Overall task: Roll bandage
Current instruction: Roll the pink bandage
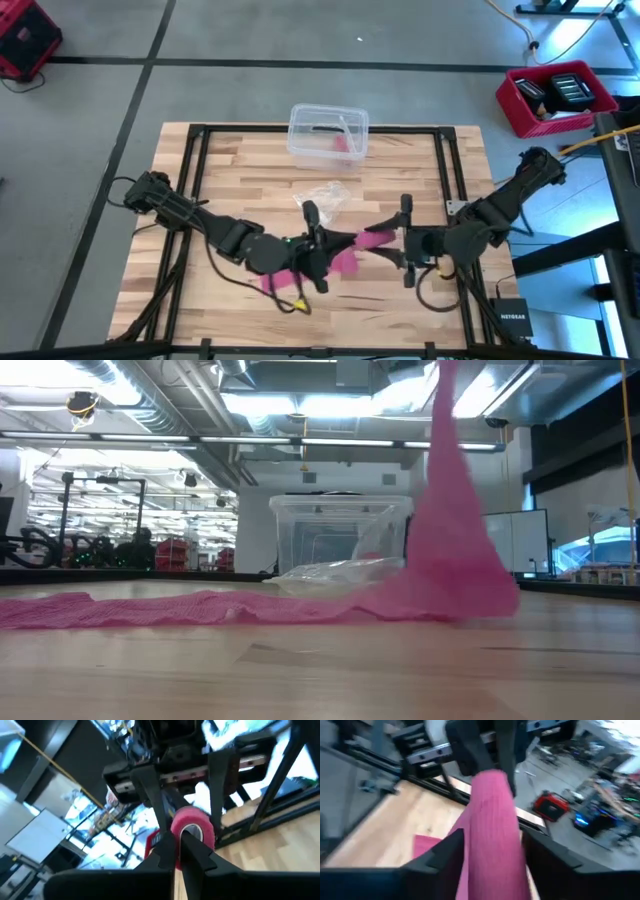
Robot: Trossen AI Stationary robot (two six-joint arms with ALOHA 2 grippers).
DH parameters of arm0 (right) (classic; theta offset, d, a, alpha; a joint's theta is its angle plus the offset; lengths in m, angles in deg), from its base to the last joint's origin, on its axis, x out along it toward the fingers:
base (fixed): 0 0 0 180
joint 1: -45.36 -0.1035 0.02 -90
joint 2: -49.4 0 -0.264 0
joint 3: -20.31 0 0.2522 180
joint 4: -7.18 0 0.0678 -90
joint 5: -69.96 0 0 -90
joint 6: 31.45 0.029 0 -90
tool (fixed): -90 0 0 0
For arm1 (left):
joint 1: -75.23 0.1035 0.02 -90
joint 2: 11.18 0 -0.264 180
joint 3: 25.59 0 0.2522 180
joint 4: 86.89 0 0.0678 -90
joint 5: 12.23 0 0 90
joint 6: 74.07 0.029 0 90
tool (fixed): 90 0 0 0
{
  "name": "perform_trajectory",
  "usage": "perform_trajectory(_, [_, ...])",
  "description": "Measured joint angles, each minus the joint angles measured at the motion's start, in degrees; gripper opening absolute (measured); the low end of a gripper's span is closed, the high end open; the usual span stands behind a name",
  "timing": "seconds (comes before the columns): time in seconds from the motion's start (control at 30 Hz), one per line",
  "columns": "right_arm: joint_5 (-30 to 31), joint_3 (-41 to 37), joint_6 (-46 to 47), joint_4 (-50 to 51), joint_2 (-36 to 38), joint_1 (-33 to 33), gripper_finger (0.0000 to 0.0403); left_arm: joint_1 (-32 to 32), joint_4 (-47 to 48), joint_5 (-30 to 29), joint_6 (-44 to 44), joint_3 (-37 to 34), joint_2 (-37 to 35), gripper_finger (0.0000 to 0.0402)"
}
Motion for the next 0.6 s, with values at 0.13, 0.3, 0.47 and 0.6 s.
perform_trajectory(0.13, [0.56, 5.26, -0.23, 4.56, -0.06, -0.02, 0.0245, -0.97, -0.20, -0.72, 2.69, 0.30, 0.15, 0.0002])
perform_trajectory(0.3, [3.15, 13.44, 0.49, 10.67, 0.69, -2.95, 0.0251, -2.70, -6.12, -4.01, 9.70, 0.32, 0.00, 0.0002])
perform_trajectory(0.47, [6.81, 20.86, 0.49, 16.28, 0.82, -6.06, 0.0243, -4.80, -20.13, -4.68, 23.28, 0.32, -2.14, 0.0002])
perform_trajectory(0.6, [11.69, 24.87, 1.20, 18.46, 1.38, -7.94, 0.0237, -5.62, -32.88, -4.66, 33.35, 0.36, -5.36, 0.0002])
